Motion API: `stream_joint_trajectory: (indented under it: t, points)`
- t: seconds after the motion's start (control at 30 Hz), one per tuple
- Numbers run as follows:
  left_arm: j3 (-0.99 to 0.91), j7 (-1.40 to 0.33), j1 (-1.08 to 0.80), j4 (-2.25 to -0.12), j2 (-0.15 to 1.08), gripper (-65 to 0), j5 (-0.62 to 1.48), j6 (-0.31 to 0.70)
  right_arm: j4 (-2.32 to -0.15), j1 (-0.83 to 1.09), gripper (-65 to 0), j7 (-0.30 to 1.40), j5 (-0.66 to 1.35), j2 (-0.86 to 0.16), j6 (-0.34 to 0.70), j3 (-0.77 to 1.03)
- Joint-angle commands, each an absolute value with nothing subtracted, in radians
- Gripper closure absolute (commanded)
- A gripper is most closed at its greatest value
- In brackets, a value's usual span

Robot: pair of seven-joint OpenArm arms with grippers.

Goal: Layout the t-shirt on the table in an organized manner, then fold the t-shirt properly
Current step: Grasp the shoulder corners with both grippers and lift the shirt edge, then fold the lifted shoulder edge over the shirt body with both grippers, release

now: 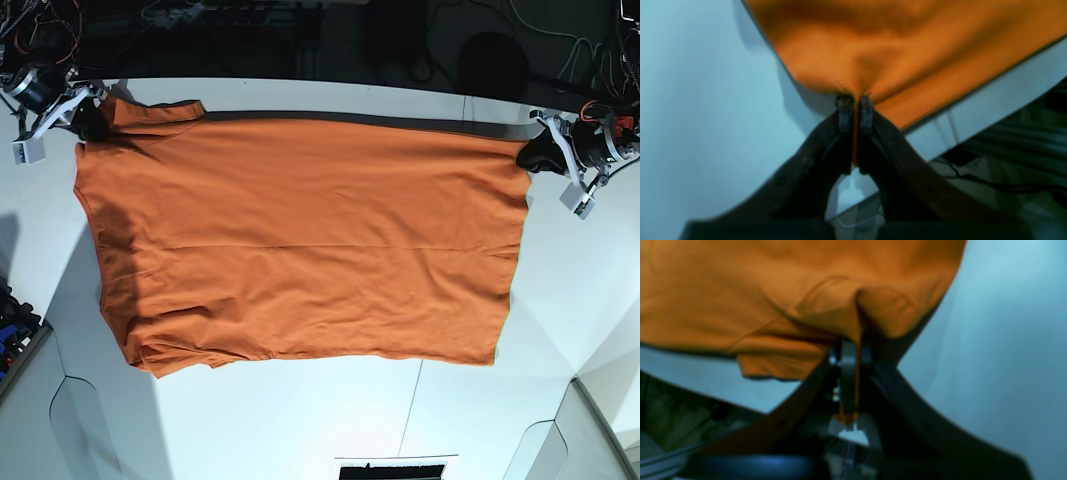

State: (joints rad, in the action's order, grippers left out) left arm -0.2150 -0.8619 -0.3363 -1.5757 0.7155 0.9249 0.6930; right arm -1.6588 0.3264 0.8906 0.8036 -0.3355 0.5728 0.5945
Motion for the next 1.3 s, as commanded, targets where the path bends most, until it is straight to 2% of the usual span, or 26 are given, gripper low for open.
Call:
stream_joint_trajectory:
  t: [0.0,0.17,0.43,0.83,0.87,0.97,1.03,1.1,1.27]
  points:
    - [-0.224,-0.84,-0.319,-1.592,0.741,0.0,0.931,0.698,-1.678,0.304,0.0,0.868,0.818,-0.352,0.574,0.603]
    - [-0.224,-0.793,-0.279,-1.591,0.739,0.0,0.916,0.698,-1.677,0.209,0.0,0.867,0.808,-0.352,0.58,0.602]
    - [-0.223,-0.612,-0.229,-1.575,0.737,0.0,0.762,0.698,-1.611,0.039,0.0,0.83,0.741,-0.352,0.58,0.569]
    - [-0.106,-0.548,0.003,-1.317,0.692,0.0,0.706,0.698,-1.347,-0.214,0.0,0.795,0.67,-0.346,0.579,0.403]
    - [-0.091,-0.535,0.024,-1.293,0.691,-0.9,0.691,0.698,-1.332,-0.225,0.0,0.791,0.655,-0.346,0.576,0.394]
    - [-0.055,-0.521,0.076,-1.225,0.69,-16.0,0.676,0.698,-1.307,-0.236,-0.1,0.785,0.643,-0.346,0.572,0.378]
    - [-0.044,-0.516,0.099,-1.193,0.688,-25.5,0.678,0.698,-1.305,-0.235,-17.1,0.785,0.643,-0.346,0.571,0.377]
    - [-0.044,-0.518,0.117,-1.179,0.687,-28.6,0.68,0.698,-1.305,-0.236,-28.4,0.785,0.643,-0.346,0.565,0.377]
    - [-0.103,-0.609,0.13,-1.203,0.688,-28.5,0.756,0.698,-1.317,-0.235,-29.7,0.825,0.666,-0.346,0.552,0.433]
